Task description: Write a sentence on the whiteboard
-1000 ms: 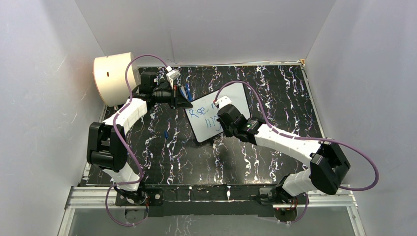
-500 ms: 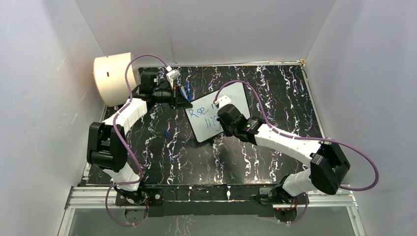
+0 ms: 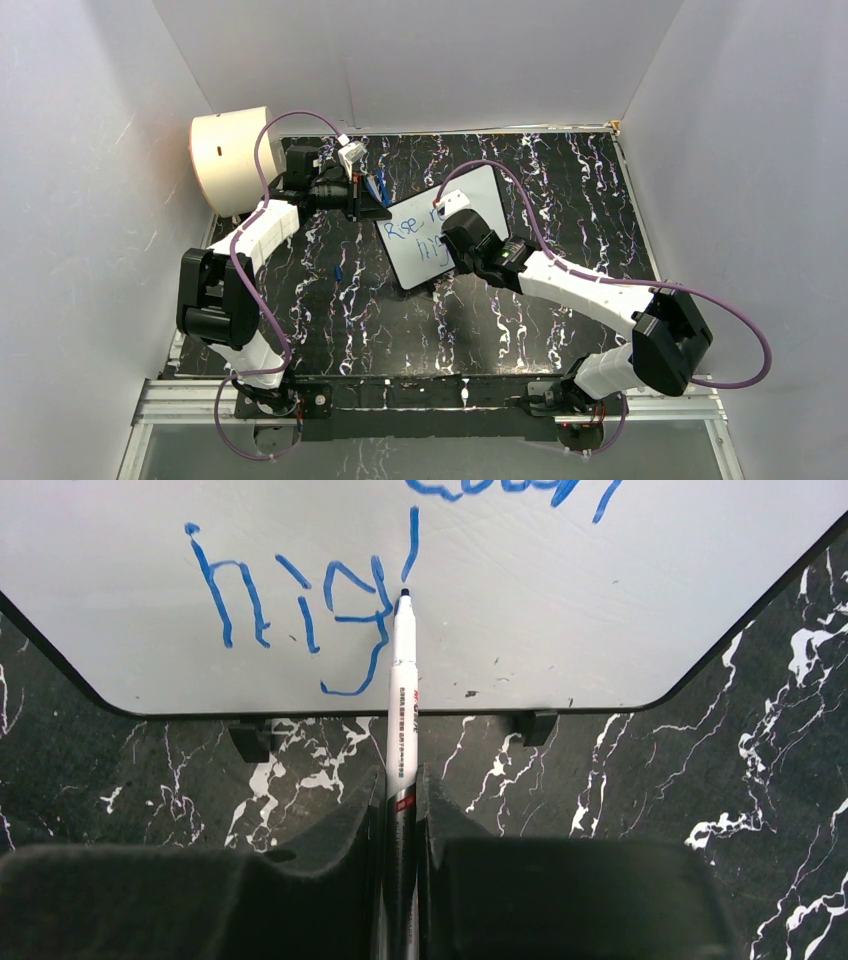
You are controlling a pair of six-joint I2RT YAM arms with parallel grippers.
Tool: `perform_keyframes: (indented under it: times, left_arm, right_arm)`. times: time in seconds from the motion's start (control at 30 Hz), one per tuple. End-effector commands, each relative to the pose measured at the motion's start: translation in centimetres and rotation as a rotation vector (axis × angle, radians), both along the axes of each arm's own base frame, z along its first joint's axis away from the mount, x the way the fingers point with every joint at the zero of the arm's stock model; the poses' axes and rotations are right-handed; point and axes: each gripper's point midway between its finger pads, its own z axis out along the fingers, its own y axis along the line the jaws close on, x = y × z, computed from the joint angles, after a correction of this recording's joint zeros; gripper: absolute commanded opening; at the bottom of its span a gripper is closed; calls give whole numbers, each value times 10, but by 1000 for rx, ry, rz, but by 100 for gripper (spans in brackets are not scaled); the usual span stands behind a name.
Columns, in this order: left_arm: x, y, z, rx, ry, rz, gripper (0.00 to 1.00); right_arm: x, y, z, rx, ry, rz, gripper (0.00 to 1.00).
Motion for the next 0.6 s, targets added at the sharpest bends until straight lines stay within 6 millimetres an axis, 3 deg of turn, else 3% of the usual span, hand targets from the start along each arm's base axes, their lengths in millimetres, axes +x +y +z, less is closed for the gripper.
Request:
perform_keyframes:
  times: [0.0, 0.57]
  left_arm:
    - [-12, -8, 4, -2, 13, -44, 0]
    - [-12, -7, 4, -1, 10, -43, 0]
  right_arm:
    - [23, 19, 48, 125, -129, -19, 0]
    - [31, 13, 48, 113, -150, -59, 0]
